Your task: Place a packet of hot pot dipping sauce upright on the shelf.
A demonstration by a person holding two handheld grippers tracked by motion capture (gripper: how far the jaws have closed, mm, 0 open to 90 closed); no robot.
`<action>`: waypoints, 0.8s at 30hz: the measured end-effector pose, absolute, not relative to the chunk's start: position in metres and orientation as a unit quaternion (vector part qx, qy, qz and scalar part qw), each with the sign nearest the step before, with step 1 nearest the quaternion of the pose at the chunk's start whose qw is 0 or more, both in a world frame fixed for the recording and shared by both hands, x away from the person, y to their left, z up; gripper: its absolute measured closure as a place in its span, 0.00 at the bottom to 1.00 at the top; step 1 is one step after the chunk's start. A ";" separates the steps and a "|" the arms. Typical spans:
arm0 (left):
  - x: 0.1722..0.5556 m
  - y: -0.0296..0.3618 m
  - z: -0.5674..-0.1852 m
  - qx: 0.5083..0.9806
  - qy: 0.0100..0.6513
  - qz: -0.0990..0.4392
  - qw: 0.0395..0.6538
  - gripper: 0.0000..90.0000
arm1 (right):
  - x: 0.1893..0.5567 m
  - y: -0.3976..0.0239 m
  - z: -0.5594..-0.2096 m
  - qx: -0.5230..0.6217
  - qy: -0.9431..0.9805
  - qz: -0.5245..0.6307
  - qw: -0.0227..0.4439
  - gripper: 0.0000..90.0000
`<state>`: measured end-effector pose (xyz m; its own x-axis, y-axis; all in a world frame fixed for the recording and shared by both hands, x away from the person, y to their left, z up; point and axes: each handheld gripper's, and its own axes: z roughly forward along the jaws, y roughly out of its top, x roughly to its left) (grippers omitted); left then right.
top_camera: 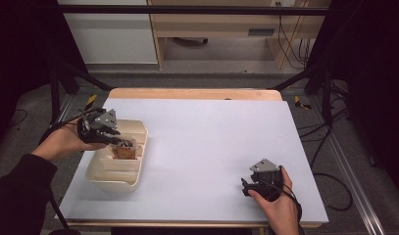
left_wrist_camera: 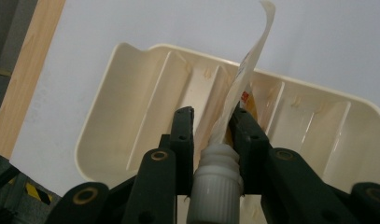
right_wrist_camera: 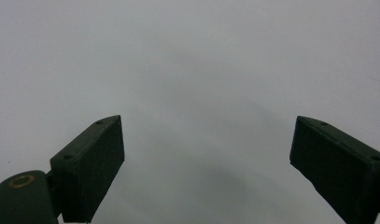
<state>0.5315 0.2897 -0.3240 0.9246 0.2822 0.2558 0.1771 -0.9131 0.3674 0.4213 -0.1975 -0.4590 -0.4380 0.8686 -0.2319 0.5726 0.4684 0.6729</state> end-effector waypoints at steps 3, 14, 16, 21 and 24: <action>0.531 0.291 -0.324 0.966 0.119 0.149 0.173 0.80 | 0.422 -0.197 -0.459 0.447 0.808 0.257 0.286 0.12; 0.524 0.301 -0.329 0.963 0.131 0.153 0.181 0.75 | 0.421 -0.197 -0.459 0.447 0.808 0.258 0.286 0.12; 0.522 0.303 -0.331 0.962 0.132 0.153 0.183 0.73 | 0.421 -0.197 -0.459 0.447 0.808 0.257 0.286 0.12; 0.520 0.302 -0.330 0.955 0.138 0.163 0.206 0.63 | 0.421 -0.197 -0.459 0.446 0.809 0.256 0.286 0.12; 0.518 0.300 -0.325 0.950 0.139 0.171 0.223 0.57 | 0.421 -0.197 -0.459 0.447 0.808 0.257 0.285 0.12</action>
<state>0.5177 0.2999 -0.3251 0.9027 0.3403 0.2634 0.1873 -0.8618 0.4713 0.4212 -0.1971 -0.4593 -0.4386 0.8684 -0.2314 0.5757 0.4692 0.6696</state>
